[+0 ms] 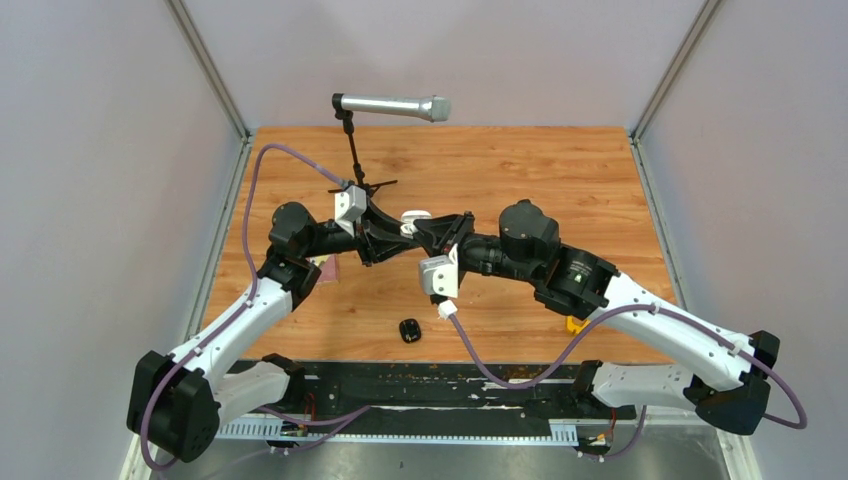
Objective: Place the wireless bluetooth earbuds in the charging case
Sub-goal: Place the earbud in the charging case.
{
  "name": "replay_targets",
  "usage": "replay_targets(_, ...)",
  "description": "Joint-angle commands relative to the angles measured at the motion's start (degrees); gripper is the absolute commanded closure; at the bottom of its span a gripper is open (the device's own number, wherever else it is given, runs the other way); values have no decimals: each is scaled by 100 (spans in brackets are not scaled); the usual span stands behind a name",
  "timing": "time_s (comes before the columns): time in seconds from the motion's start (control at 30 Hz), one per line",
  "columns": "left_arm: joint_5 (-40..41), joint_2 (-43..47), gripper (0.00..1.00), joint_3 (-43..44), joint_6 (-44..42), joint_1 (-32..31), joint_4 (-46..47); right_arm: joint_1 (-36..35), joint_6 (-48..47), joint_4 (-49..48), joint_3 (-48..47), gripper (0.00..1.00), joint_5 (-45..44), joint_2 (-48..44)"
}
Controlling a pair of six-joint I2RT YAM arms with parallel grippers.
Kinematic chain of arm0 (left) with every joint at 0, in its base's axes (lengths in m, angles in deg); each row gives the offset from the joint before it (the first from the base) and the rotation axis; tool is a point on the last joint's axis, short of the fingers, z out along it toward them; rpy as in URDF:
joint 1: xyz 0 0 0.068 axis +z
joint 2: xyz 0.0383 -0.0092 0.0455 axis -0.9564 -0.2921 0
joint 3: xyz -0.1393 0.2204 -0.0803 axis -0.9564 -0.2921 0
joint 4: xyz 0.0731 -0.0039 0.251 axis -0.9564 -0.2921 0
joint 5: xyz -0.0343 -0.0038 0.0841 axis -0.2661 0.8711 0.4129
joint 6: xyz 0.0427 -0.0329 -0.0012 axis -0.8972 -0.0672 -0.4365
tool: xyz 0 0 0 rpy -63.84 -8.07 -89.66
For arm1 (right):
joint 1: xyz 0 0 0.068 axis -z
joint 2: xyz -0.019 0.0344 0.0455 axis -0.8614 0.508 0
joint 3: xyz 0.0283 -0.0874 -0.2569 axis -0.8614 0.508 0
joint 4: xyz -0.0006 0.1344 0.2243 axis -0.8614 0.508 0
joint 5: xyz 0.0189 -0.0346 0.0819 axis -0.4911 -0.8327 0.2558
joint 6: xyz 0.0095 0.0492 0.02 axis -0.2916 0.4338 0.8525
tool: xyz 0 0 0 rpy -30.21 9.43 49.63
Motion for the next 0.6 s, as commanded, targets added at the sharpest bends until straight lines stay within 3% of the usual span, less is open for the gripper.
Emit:
replay_targets(0.0, -78, 150, 100, 0, -75, -27, 99, -33, -242, -373, -11, 100, 3, 49)
replay_targets(0.57, 323, 196, 100, -93, 128, -24, 330, -33, -283, -62, 26, 100, -1122, -20)
